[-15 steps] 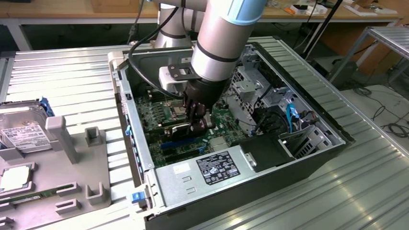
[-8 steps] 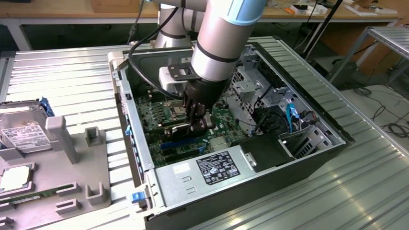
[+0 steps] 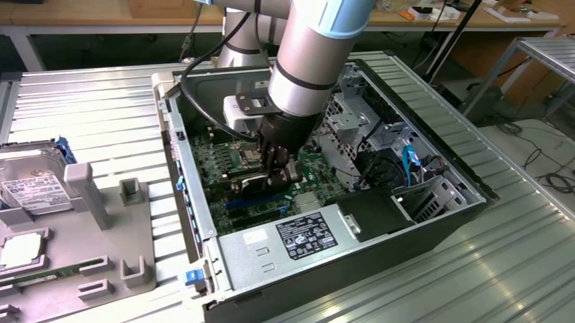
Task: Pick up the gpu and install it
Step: 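Insert the gpu into the slot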
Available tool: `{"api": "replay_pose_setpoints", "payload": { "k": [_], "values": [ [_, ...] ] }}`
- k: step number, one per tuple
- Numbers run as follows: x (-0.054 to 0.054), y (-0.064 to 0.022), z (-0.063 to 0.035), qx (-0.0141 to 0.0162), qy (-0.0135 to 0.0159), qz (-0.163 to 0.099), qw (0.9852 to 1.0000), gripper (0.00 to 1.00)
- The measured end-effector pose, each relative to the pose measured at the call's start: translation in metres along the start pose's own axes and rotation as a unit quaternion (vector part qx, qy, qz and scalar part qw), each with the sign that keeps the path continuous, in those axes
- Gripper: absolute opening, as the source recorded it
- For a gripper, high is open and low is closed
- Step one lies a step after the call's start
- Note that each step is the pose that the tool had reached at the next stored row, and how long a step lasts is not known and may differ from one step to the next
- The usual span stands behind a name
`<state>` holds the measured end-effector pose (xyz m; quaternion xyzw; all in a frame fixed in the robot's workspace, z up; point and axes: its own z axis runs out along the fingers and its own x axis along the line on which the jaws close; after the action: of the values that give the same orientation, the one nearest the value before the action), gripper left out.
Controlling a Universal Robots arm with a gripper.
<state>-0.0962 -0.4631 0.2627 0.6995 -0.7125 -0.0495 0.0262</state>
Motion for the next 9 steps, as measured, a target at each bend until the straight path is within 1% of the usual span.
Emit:
{"api": "replay_pose_setpoints", "payload": {
  "k": [9],
  "values": [
    [0.0, -0.0002, 0.0022, 0.0002, -0.0003, 0.0, 1.0, 0.27]
  ]
}}
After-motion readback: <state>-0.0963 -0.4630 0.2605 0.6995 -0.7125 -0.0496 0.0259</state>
